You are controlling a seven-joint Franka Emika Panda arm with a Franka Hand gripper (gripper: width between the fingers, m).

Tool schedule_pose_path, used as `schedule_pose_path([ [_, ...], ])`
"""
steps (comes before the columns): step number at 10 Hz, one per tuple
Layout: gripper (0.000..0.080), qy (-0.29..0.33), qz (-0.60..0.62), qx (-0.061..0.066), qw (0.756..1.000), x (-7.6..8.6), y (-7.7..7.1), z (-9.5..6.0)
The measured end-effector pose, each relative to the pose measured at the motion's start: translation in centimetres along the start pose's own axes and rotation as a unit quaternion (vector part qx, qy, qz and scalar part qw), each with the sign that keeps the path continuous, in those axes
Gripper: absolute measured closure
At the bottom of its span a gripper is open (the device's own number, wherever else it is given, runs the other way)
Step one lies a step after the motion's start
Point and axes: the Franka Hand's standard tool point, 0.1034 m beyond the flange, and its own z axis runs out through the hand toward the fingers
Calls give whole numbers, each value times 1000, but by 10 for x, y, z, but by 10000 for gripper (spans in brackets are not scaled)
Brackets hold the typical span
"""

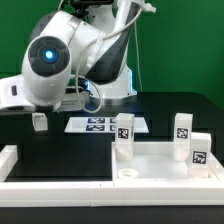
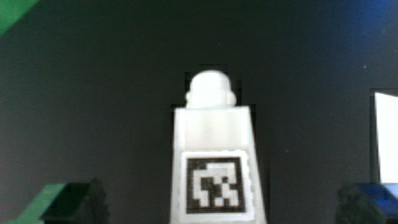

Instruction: Assemble square table

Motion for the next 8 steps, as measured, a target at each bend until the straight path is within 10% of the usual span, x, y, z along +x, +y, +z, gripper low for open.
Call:
schedule_pose_path([
  [7,177,4,10,1,1000,2,6,14],
  [8,360,4,10,2,1000,2,6,14],
])
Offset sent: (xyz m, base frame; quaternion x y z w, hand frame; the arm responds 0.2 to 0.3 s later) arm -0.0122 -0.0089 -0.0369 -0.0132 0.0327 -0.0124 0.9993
